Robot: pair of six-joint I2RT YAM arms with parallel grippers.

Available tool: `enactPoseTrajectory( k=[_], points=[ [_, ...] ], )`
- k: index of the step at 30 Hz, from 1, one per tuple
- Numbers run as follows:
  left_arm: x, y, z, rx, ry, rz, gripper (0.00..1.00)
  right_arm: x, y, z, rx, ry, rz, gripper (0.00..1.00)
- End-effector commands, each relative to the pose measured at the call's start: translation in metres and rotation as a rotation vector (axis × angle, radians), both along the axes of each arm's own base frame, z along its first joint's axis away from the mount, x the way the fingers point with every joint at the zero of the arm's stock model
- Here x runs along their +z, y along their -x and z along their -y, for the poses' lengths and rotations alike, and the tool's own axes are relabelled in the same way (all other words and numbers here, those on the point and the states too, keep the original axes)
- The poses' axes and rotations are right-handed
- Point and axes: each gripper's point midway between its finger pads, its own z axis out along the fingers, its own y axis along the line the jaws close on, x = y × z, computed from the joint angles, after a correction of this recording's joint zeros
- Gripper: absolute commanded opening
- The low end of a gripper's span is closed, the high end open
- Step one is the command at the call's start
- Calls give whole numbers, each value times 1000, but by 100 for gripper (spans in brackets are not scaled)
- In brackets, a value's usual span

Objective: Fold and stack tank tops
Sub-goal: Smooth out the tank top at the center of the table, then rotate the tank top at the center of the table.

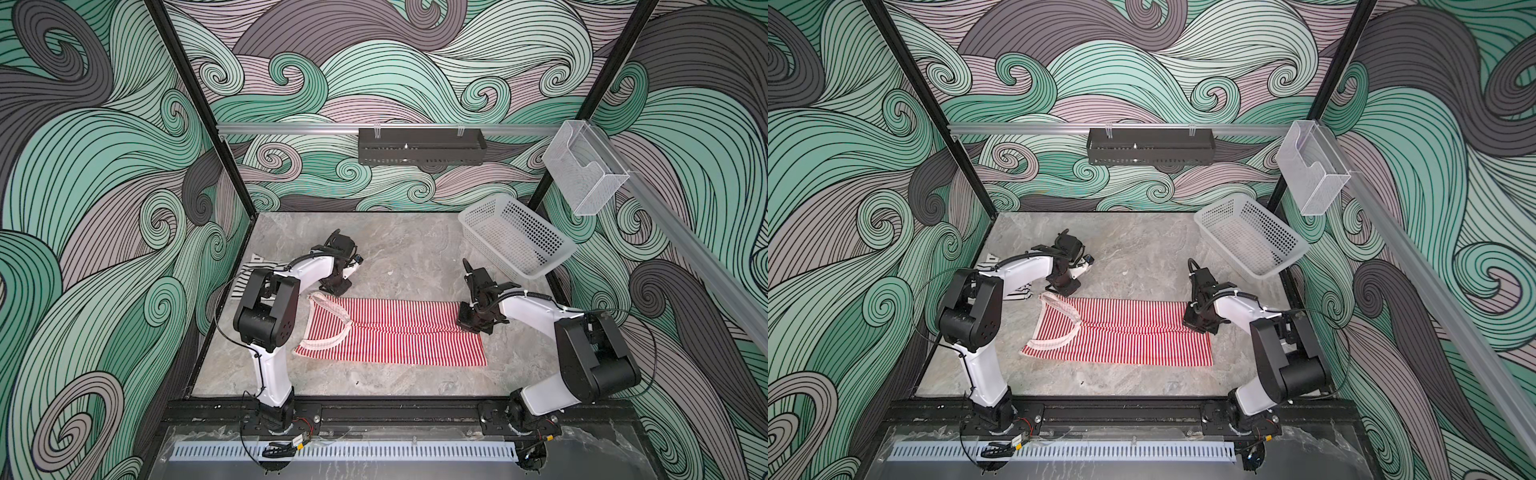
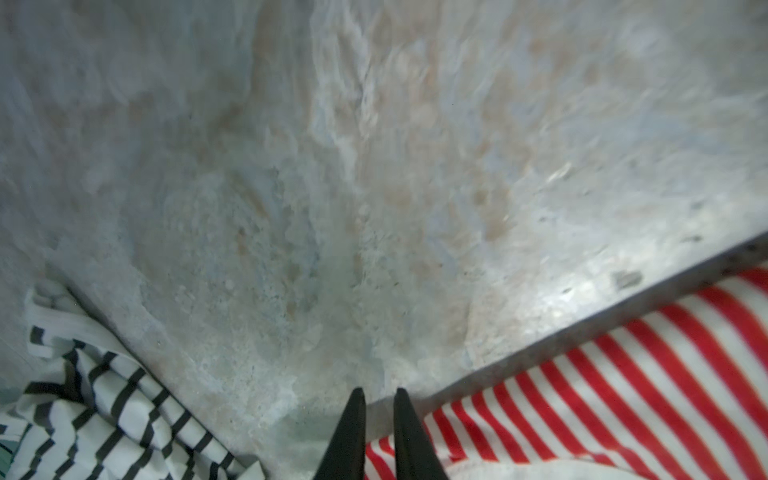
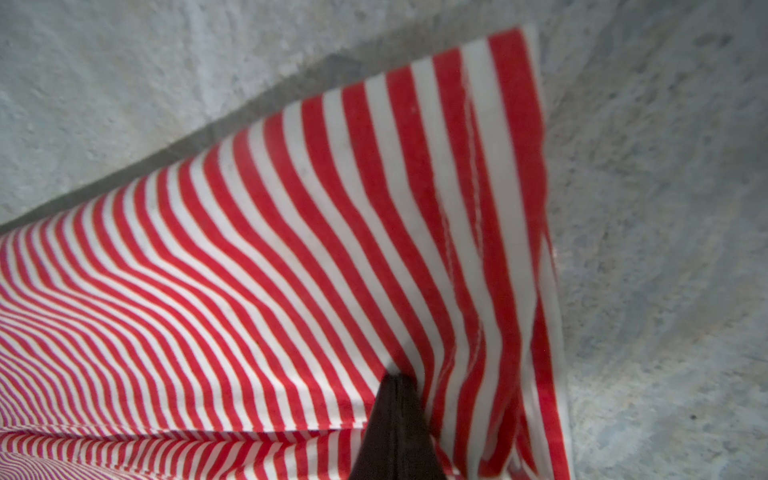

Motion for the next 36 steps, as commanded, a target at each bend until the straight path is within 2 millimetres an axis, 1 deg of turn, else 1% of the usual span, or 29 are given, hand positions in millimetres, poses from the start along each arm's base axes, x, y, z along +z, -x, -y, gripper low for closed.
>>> enactPoseTrajectory(
  k=[1,5,7,11,18,22,25,28,32,36],
  points=[
    [11,11,-21,44,-22,6,18,7,1,0,-10,7,1,0],
    [13,25,-32,77,-2,0,18,7,2,1,-9,14,-2,0],
    [12,30,-34,87,13,-3,18,6,2,2,-10,16,-5,0],
    [3,39,-40,102,11,-16,17,7,-1,0,-17,8,2,0],
    [-24,35,-54,124,-42,-49,17,15,-10,-1,-13,13,25,0],
    [-34,24,-57,121,-77,-55,17,17,-18,-5,-23,1,41,0],
    [-36,6,-55,106,-96,-52,17,8,-19,-5,-23,7,12,0],
    [-37,-17,-51,77,-108,-46,17,-1,-18,-5,-20,25,-29,2],
    [-34,-65,-43,30,-130,-20,17,-6,-16,-8,-21,29,-35,3],
    [-22,-121,-21,15,-111,17,17,-11,-9,-21,14,43,-59,3]
  ],
)
